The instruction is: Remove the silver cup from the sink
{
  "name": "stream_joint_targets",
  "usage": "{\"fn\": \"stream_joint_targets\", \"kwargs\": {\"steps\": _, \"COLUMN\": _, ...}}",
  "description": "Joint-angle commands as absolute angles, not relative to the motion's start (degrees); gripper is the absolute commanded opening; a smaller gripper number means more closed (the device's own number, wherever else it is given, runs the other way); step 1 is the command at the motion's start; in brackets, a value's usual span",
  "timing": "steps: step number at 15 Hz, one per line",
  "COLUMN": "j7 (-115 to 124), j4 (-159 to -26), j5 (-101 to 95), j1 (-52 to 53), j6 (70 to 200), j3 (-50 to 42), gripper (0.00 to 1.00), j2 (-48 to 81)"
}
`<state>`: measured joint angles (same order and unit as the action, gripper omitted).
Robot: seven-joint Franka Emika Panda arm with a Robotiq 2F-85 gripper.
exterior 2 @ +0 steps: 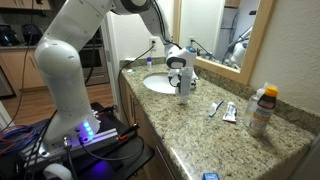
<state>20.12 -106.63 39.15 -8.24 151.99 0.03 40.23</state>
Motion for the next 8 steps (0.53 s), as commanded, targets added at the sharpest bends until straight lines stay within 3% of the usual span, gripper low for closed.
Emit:
{"fn": "stream_joint_targets", "kwargs": {"steps": 1, "j7": 18.2, "j4": -107.0, "j5": 40.3, "j1": -9.3, "j6": 152.6, "j3": 0.6, "gripper": 0.0, "j2": 39.9}}
{"fn": "stream_joint_targets", "kwargs": {"steps": 8, "j7": 20.8, "j4": -113.2, "j5": 32.8, "j1": -5.5, "j6": 150.8, "j3": -4.4, "gripper": 0.01, "j2": 32.1}}
